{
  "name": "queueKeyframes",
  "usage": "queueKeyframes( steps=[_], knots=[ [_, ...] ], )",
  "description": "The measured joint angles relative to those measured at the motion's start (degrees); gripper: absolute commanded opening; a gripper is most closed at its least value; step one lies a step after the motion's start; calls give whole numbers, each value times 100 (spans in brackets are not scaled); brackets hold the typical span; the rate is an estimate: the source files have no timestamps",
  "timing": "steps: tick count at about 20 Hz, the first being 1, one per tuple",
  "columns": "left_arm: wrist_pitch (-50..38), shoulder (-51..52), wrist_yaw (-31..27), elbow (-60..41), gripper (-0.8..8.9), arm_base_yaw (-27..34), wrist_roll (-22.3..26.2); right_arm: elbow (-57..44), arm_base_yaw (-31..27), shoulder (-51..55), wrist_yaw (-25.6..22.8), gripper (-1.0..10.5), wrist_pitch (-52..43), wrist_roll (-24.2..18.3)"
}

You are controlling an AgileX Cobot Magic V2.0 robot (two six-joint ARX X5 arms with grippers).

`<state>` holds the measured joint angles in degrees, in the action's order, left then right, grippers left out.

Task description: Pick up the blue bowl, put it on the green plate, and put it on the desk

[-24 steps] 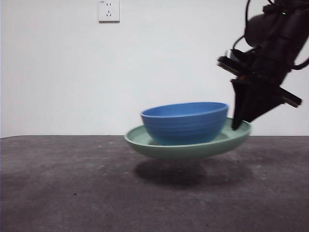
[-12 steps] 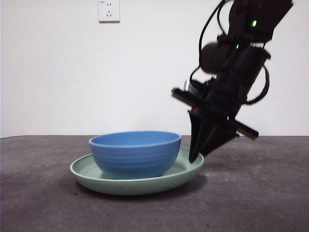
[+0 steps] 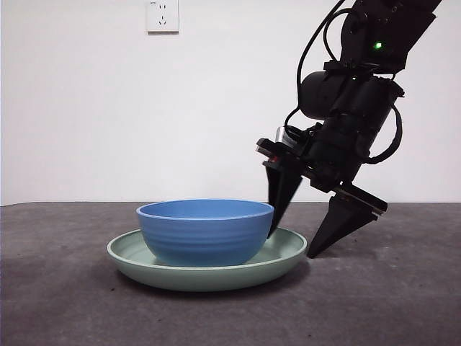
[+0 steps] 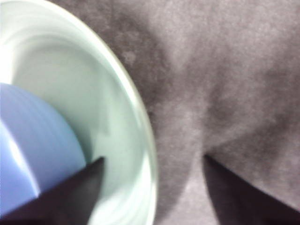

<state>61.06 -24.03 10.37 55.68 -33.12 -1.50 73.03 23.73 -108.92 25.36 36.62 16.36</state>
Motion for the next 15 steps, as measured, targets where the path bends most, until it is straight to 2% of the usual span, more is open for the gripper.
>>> queueKeyframes(
  steps=[4, 7, 10, 15],
  knots=[
    [0, 0, 0, 0, 653, 0, -77, 0, -22, 404, -374, 412, 125, -55],
    [15, 0, 0, 0, 654, 0, -94, 2, -48, 1108, -581, 532, 439, -162],
    [188, 0, 0, 0, 653, 0, -96, 9, -24, 2083, -608, 620, 1145, -455],
    [538, 0, 0, 0, 653, 0, -190, 11, 208, 3847, -890, 623, 2253, -826]
  ],
)
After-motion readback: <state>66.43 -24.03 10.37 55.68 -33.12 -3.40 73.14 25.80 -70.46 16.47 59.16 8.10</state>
